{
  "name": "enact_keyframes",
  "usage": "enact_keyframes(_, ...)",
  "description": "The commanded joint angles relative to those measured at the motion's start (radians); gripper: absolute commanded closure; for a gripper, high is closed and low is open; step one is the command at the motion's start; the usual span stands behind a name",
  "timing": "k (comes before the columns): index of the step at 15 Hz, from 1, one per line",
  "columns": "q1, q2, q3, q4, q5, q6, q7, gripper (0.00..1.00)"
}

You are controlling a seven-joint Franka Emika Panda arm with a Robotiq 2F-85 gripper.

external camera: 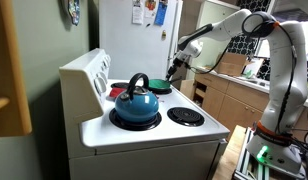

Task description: Put the green pot holder on the stove and then put the blue kettle on the green pot holder

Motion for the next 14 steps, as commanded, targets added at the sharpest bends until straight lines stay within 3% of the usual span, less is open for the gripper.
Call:
enact_keyframes(1, -0.031, 0.027, 0.026, 0.030, -0.014, -0.029, 0.004, 0.80)
enact_keyframes(2, -0.032, 0.029, 0.028, 0.031, -0.017, -0.031, 0.007, 0.70)
enact_keyframes(3, -0.035, 0.033, 0.032, 0.034, -0.014, -0.033, 0.007, 0.53)
enact_keyframes(5, -0.040, 0.036, 0.039, 0.039, -0.007, -0.047, 0.005, 0.41)
enact_keyframes(12, -0.037, 0.031, 0.032, 0.040, -0.035, -0.088, 0.043, 0.96)
enact_keyframes(14, -0.039, 0.028, 0.032, 0.042, -0.035, -0.093, 0.050, 1.00)
